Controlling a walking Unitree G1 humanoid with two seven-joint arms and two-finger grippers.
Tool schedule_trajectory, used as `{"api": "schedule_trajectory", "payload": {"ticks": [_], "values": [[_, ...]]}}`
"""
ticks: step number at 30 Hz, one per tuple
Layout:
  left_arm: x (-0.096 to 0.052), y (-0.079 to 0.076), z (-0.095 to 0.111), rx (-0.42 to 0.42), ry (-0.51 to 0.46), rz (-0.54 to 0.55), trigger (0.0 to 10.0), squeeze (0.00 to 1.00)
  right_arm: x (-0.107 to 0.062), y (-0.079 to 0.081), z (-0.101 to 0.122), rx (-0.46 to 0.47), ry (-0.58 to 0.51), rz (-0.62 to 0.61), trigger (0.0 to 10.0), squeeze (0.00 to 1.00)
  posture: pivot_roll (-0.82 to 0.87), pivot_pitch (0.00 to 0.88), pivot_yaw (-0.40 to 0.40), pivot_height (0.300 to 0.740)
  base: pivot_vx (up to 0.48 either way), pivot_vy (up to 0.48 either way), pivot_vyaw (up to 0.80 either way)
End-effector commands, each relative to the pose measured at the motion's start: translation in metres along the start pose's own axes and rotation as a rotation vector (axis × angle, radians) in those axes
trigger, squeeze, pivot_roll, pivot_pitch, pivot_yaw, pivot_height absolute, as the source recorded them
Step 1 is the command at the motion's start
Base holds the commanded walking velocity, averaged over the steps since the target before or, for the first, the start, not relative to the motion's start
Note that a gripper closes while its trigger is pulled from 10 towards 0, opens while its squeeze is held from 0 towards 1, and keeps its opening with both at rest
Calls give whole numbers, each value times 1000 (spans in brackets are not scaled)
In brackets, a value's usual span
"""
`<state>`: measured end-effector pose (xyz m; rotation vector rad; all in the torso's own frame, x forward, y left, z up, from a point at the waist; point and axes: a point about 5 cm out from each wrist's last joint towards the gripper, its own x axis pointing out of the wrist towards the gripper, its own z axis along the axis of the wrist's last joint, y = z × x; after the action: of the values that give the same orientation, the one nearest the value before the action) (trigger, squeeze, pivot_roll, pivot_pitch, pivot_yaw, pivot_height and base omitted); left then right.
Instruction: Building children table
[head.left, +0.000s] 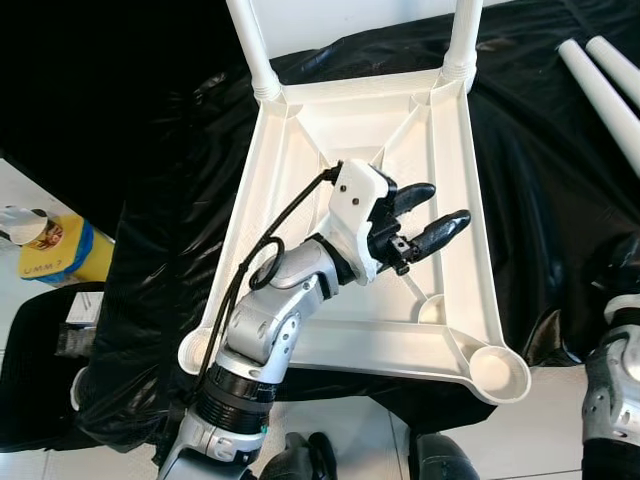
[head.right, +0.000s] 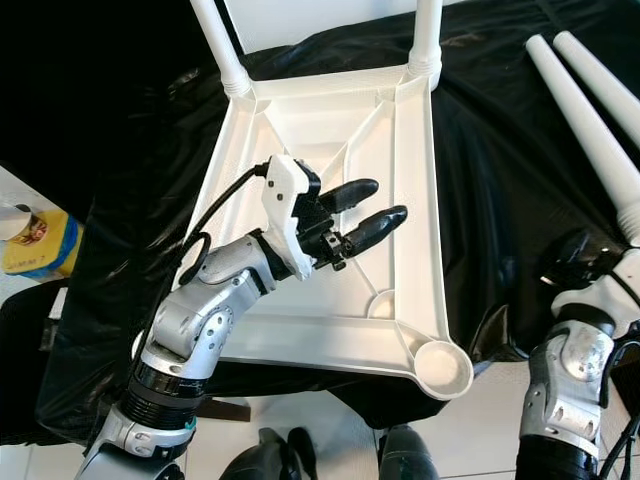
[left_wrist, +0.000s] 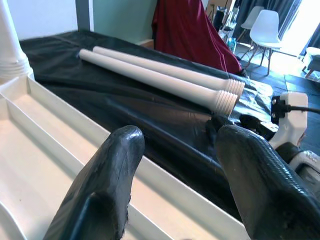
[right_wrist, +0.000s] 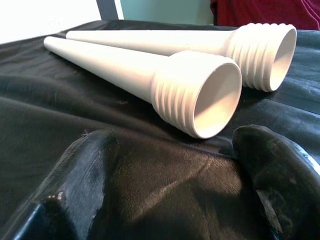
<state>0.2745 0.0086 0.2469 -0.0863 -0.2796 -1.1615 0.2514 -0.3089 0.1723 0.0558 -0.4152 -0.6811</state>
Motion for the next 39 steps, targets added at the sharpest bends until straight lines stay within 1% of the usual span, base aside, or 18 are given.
{"api": "schedule_trajectory", "payload": {"ticks": [1, 4, 9, 10, 11, 14, 16, 20, 22, 23, 26, 27, 28, 29, 30, 33, 34, 39], "values": [[-2, -2, 0, 1, 13, -2, 10000, 0, -4, -5, -12, 9, 49, -5, 10000, 0, -117, 268, 213, 740, 0, 0, 0], [-2, -5, 0, -3, 24, -7, 10000, 0, 5, -4, -7, 26, 22, 27, 10000, 0, -116, 271, 217, 740, 0, 0, 0], [-2, -6, 0, -3, 31, -9, 10000, 0, 8, -4, -6, 26, 13, 42, 10000, 0, -114, 272, 218, 740, 0, 0, 0], [-2, -6, 0, -4, 32, -9, 10000, 0, 12, -3, -5, 30, 11, 68, 10000, 0, -110, 273, 219, 740, 0, 0, 0], [-1, -6, 1, -8, 33, -8, 10000, 0, 20, 1, -2, 49, 8, 118, 10000, 0, -110, 273, 219, 740, 0, 0, 0], [-1, -6, 1, -9, 34, -7, 10000, 0, 21, 2, -1, 54, 8, 130, 10000, 0, -110, 273, 219, 740, 0, 0, 0], [-1, -6, 2, -9, 34, -7, 10000, 0, 24, 4, 0, 59, 11, 150, 10000, 0, -109, 272, 218, 740, 0, 0, 0], [-1, -5, 4, -4, 35, -1, 10000, 0, 37, 10, 6, 84, 31, 234, 10000, 0, -107, 269, 216, 740, 0, 0, 0], [-1, -5, 4, -4, 35, -1, 10000, 0, 37, 10, 6, 84, 31, 234, 10000, 0, -107, 269, 216, 740, 0, 0, 0], [-1, -5, 4, -3, 34, 1, 10000, 0, 41, 13, 8, 90, 55, 285, 10000, 0, -106, 269, 214, 740, 0, 0, 0], [0, -5, 5, -2, 34, 2, 10000, 0, 43, 14, 8, 94, 63, 304, 10000, 0, -106, 269, 214, 740, 0, 0, 0], [0, -5, 5, -2, 33, 2, 10000, 0, 44, 15, 9, 87, 77, 328, 10000, 0, -106, 269, 212, 740, 0, 0, 0], [0, -5, 5, -2, 33, 4, 10000, 0, 45, 17, 9, 89, 87, 353, 7961, 0, -108, 268, 211, 740, 0, 0, 0], [0, -5, 5, -2, 33, 4, 10000, 0, 45, 17, 9, 89, 87, 353, 7961, 0, -108, 268, 211, 740, 0, 0, 0], [0, -5, 6, -2, 31, 4, 10000, 0, 46, 19, 9, 85, 97, 379, 1608, 0, -109, 268, 210, 740, 0, 0, 0], [0, -5, 6, -1, 30, 5, 10000, 0, 46, 20, 9, 82, 103, 396, 1608, 0, -109, 268, 210, 740, 0, 0, 0], [1, -5, 6, 0, 30, 6, 10000, 0, 45, 22, 10, 81, 103, 417, 0, 0, -113, 264, 205, 740, 0, 0, 0], [2, -6, 5, -1, 30, 9, 10000, 0, 42, 28, 12, 93, 113, 455, 0, 0, -121, 256, 198, 740, 0, 0, 0]]}}
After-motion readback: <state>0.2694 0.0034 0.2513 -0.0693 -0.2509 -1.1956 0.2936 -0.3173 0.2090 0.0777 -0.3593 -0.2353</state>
